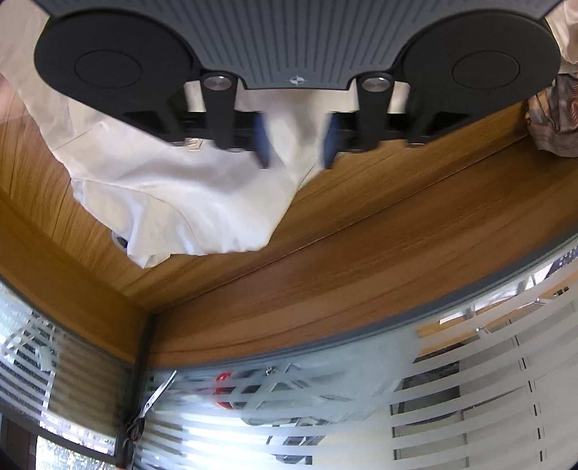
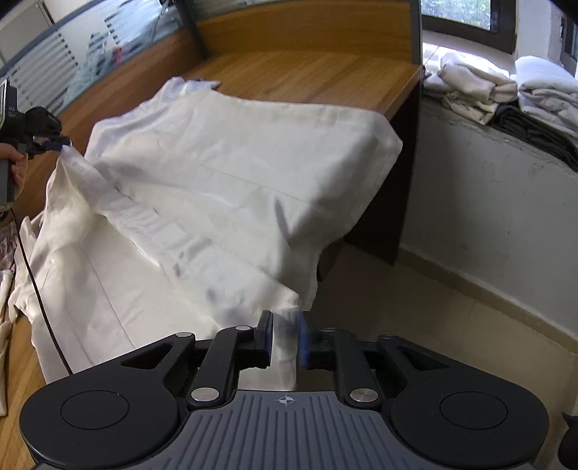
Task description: Fold clothes
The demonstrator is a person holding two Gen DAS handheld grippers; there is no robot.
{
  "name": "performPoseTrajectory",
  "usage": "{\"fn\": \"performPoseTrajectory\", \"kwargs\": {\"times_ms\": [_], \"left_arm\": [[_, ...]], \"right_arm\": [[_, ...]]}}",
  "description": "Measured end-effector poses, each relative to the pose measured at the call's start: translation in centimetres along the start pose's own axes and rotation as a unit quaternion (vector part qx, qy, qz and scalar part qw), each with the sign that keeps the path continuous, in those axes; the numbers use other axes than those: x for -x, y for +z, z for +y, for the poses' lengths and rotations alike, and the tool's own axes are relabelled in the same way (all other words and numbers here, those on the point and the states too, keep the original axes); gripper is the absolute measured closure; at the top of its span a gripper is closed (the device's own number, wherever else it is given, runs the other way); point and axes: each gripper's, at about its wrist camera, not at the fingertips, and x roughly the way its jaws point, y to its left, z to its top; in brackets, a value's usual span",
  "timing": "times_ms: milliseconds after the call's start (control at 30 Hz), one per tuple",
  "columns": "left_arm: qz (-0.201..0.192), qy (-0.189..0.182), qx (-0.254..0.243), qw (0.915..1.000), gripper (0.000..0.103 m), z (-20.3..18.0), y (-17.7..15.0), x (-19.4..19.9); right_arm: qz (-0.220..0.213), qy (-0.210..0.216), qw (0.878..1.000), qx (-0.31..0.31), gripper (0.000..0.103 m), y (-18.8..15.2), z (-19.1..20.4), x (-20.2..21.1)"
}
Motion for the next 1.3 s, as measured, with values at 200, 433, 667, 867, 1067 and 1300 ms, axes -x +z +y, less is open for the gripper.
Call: {"fn": "performPoseTrajectory", "kwargs": {"times_ms": [200, 433, 667, 867, 1067, 1300], "left_arm": [[0.013, -0.013, 0.006, 0.9998, 0.045, 0.6, -0.8, 3.0], [0.038, -0.007, 0.031, 0.9988, 0.044, 2.7, -4.2, 8.5], [0.054, 0.035, 0.102, 0.9927, 0.044, 5.4, -10.2, 14.8], [0.054, 0.083, 0.146, 0.9842, 0.044, 7.2, -15.9, 19.9], [0.073, 0.089, 0.172, 0.9784, 0.044, 7.4, -21.0, 22.4], [0.090, 0.076, 0.178, 0.9770, 0.045, 4.6, -26.2, 23.3]], "right_arm": [[-0.002, 0.001, 1.000, 0.017, 0.073, 0.9, -0.6, 1.0], [0.005, 0.026, 0.995, 0.093, 0.073, 3.8, -1.5, 2.1], [0.028, 0.074, 0.976, 0.205, 0.073, 8.2, -1.9, 1.5], [0.050, 0.116, 0.949, 0.288, 0.072, 12.3, -1.3, -0.1], [0.052, 0.127, 0.935, 0.326, 0.072, 16.2, -0.2, -2.0], [0.043, 0.111, 0.927, 0.356, 0.072, 20.7, 0.5, -5.9]]}}
